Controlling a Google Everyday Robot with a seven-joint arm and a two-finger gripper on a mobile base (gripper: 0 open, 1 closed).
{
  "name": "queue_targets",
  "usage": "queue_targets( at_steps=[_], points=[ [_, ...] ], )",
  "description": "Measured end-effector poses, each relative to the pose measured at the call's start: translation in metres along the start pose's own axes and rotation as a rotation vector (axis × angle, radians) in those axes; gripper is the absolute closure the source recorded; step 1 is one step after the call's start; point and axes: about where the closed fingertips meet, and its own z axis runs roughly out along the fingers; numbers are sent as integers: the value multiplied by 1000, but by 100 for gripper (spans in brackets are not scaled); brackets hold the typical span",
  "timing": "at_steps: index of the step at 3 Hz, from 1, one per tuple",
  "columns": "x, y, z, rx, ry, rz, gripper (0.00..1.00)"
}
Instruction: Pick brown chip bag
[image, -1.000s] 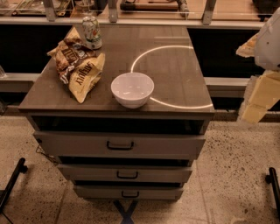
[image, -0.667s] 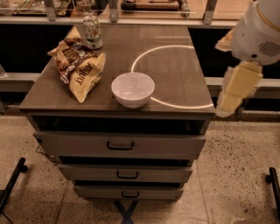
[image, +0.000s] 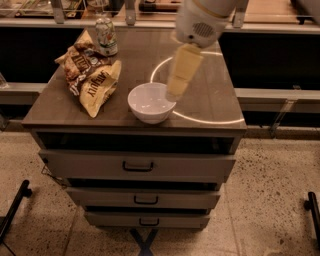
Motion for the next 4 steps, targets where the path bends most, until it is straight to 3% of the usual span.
queue_targets(
  at_steps=[1,2,4],
  points=[
    [-62,-20,32,4,-9,-7,0],
    [-104,-37,60,53,2,69,0],
    [-114,-40,69,63,-21,110,0]
  ],
)
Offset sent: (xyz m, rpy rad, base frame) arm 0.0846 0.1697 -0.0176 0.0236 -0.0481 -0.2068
